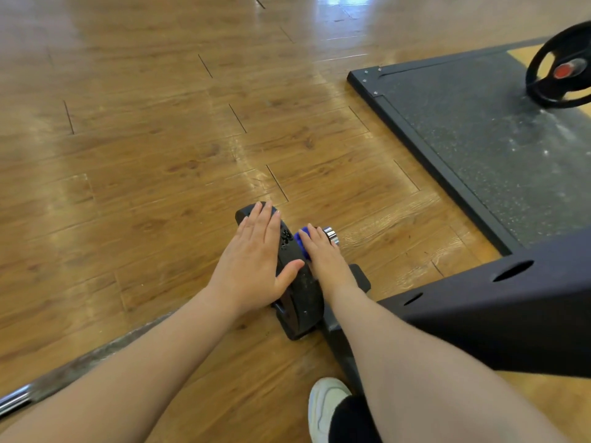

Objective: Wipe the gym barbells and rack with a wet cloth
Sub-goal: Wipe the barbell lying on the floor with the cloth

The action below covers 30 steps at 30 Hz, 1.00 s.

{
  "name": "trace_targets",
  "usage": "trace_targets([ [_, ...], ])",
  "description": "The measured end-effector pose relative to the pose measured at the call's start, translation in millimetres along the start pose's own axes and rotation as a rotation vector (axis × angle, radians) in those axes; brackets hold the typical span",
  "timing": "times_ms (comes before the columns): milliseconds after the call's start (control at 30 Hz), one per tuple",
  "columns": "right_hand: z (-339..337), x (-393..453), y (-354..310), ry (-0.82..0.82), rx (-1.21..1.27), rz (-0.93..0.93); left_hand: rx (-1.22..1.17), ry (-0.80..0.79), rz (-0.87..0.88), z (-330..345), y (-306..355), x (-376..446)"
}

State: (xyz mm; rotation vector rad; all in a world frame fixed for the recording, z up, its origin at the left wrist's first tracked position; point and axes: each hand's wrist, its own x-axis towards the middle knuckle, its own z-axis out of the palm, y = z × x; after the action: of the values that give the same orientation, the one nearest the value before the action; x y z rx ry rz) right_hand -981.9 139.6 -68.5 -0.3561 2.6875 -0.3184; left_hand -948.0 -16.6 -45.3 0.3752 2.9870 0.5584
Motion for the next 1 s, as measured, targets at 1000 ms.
trace_targets([
  [1000, 15.3, 9.0, 0.4, 0.167, 0.068, -0.061, 0.0, 0.063, 0.017, 6.8, -3.4, -5.3],
])
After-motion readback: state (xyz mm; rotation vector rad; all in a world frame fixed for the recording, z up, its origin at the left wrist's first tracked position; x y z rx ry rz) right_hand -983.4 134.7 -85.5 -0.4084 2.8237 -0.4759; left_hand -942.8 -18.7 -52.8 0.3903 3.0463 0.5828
